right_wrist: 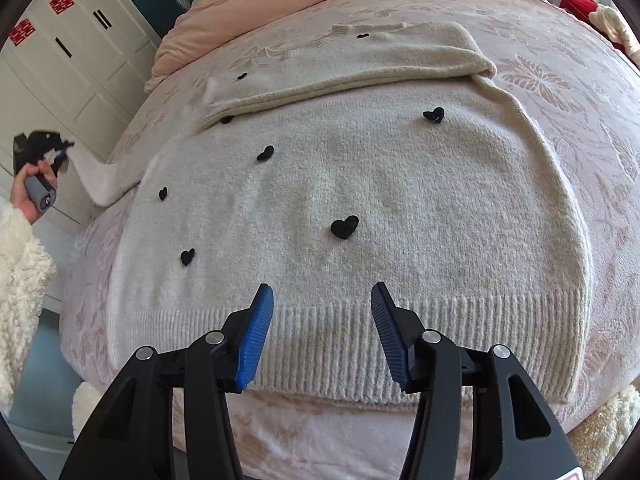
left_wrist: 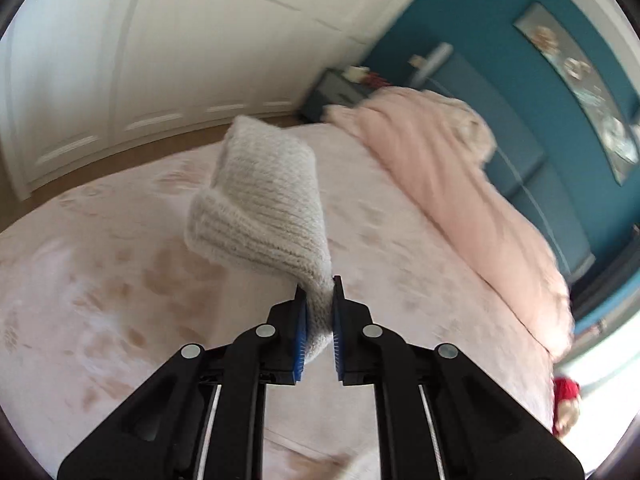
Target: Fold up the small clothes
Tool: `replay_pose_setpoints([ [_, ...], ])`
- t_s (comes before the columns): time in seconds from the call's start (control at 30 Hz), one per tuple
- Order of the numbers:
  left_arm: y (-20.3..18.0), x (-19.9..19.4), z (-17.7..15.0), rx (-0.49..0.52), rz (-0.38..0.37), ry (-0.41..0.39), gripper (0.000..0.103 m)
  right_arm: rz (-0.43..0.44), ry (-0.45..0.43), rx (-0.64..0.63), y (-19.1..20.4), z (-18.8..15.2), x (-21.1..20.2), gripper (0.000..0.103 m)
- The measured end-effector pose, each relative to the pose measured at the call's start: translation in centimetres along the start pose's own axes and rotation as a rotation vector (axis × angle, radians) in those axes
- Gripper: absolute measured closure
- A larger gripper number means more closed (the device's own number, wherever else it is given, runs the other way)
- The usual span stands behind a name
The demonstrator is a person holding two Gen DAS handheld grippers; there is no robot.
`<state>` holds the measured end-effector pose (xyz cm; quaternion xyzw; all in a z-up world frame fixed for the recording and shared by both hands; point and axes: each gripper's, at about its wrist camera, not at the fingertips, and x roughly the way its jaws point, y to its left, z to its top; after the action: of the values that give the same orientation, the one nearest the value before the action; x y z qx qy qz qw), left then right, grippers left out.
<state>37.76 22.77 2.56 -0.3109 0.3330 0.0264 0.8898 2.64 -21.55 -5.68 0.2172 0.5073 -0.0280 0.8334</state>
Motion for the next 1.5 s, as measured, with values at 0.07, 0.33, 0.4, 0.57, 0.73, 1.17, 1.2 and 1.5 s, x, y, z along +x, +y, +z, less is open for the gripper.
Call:
replay_pose_setpoints([
  [0.07,-7.1,-0.8,-3.9,0.095,-0.123,0.064,0.092,0.011,-0.015,0.020,-0.3,0.1,-0.5,0.052],
  [0.33,-17.2,0.9,-26.2,0.203,-0.221,0.426,0.028,-0.025,-0.068,0.083,-4.8,0.2,-3.0,0.048],
  [0.4,-14.5,0.9,-28.4,0.155,-0.183,0.469,0.028,-0.023,-0.088,0.085,-5.9,1.4,-3.3,0.048],
  [0.57,-6.0,0.1,-26.2,-0.019,-0.042,0.440,0.028,0.031,-0.140,0.008,-5.8,8.8,-1.3,0.038],
  [0.73,1.3,-1.3,-21.2,-0.153,0.036,0.356,0.028,0.098,-0.109,0.081,-4.7,18.0,5.9,0.038],
  [1.17,3.3,6.3,-16.9,-0.586,-0.083,0.393,0.046,0.149,-0.078,0.002,3.5,25.8,11.8,0.094],
  [1.2,3.3,6.7,-16.5,-0.615,-0.085,0.377,0.054,0.176,-0.102,-0.003,4.0,26.5,10.6,0.094],
  [1.5,1.3,8.6,-17.3,-0.485,0.003,0.384,0.096,0.008,-0.203,-0.010,-2.6,27.7,8.5,0.095],
])
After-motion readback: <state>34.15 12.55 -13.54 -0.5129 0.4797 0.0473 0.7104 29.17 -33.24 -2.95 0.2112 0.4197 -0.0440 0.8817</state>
